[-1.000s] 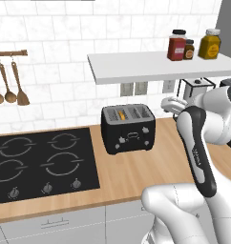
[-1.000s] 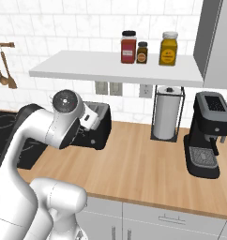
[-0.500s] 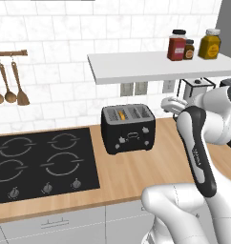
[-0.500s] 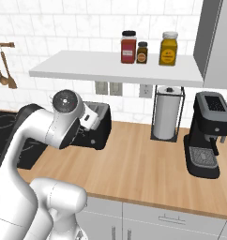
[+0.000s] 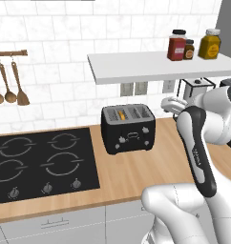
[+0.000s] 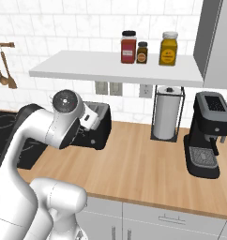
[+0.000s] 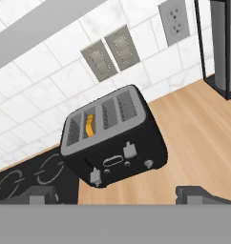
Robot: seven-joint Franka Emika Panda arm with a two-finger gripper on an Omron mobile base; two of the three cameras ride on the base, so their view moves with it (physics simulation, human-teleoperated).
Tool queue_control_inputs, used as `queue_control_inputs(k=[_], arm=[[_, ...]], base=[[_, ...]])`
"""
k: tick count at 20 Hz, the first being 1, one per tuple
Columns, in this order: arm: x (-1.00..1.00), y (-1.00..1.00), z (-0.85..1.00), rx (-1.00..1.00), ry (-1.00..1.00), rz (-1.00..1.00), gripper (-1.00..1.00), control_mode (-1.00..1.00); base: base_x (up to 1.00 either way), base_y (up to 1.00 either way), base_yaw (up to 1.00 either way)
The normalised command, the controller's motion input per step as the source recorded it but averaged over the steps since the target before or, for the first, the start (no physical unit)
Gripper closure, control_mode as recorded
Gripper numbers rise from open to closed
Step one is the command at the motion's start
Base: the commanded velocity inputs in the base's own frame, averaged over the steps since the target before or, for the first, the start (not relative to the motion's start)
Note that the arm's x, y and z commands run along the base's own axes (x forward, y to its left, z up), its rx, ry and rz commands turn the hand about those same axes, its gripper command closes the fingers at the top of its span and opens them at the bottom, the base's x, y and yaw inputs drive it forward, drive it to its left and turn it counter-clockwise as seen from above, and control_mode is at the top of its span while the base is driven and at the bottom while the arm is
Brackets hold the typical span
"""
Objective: Start the toaster. Once the lever pops up, take the bread to the plate on the dining counter.
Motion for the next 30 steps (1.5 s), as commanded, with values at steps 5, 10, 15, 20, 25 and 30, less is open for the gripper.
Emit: queue_control_inputs(k=[5, 10, 15, 20, 25, 30], arm=[[0.0, 0.0, 0.0, 0.0, 0.0, 0.0, -1.0, -1.0], [0.0, 0.0, 0.0, 0.0, 0.0, 0.0, -1.0, -1.0], [0.0, 0.0, 0.0, 0.0, 0.0, 0.0, -1.0, -1.0], [0.0, 0.0, 0.0, 0.0, 0.0, 0.0, -1.0, -1.0], [0.0, 0.0, 0.0, 0.0, 0.0, 0.0, -1.0, -1.0], [0.0, 0.0, 0.0, 0.0, 0.0, 0.0, -1.0, -1.0]], base=[[0.0, 0.0, 0.0], [0.0, 0.0, 0.0], [0.0, 0.0, 0.0], [0.0, 0.0, 0.0], [0.0, 0.0, 0.0], [0.0, 0.0, 0.0]])
